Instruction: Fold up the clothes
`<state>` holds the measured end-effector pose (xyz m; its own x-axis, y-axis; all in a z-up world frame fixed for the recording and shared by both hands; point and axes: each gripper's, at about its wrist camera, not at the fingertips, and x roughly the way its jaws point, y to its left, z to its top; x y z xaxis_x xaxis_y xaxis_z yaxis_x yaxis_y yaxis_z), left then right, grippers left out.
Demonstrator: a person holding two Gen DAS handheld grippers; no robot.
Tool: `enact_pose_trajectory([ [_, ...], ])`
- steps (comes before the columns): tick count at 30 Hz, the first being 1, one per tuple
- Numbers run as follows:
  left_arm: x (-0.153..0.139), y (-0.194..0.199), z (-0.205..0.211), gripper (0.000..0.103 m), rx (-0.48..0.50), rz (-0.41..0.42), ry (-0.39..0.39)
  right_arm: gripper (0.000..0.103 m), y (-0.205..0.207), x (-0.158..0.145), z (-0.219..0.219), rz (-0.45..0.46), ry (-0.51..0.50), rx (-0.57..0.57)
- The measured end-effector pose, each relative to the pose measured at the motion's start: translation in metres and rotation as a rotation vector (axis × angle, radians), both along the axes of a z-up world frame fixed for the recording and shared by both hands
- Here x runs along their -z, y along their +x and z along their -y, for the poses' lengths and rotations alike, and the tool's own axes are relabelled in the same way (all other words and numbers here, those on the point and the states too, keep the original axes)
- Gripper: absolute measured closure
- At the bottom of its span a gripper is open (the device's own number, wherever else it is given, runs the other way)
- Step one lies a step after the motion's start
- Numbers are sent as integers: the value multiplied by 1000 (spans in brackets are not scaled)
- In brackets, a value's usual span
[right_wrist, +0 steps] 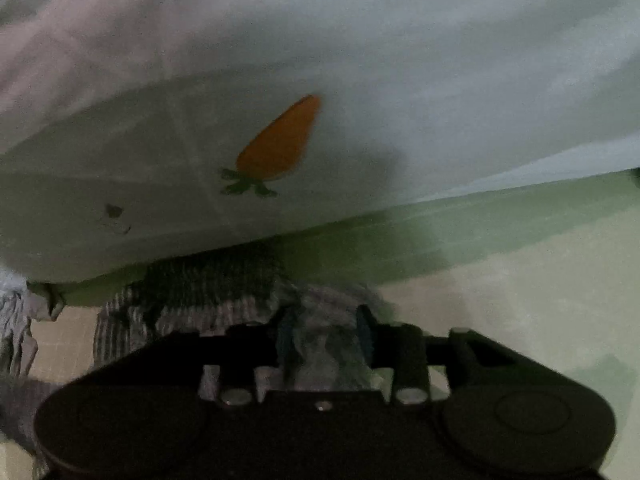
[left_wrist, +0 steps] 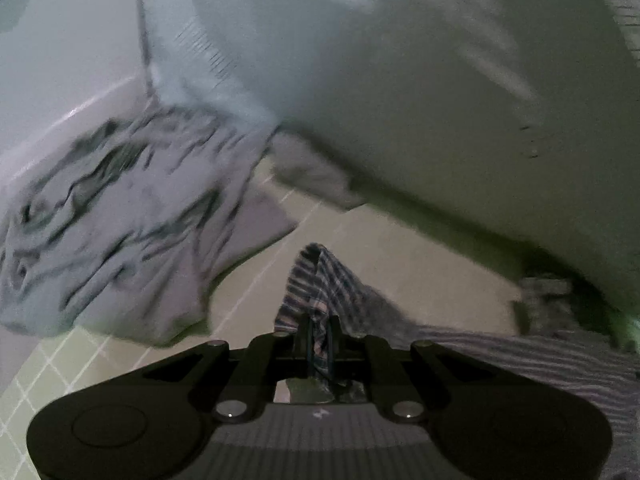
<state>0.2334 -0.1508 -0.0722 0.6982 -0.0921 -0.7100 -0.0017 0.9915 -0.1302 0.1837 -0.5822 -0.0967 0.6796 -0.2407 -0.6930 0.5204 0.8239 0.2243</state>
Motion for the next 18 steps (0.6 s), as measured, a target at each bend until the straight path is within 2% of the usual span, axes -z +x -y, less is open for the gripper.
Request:
enact_pose_trajectory([
  [3, -19, -22, 26, 96, 81, 45, -11, 60, -45, -7, -10, -25, -49, 32],
  [9, -42, -89, 77, 96, 267, 90, -33, 59, -148, -9, -36, -59, -43, 80],
  [13, -37, -142, 102, 98, 378, 55, -31, 57, -203, -1, -45, -81, -9, 118],
  [18, -15, -207, 119, 99, 489, -34, -4, 49, -251, 12, -61, -111, 3, 146],
])
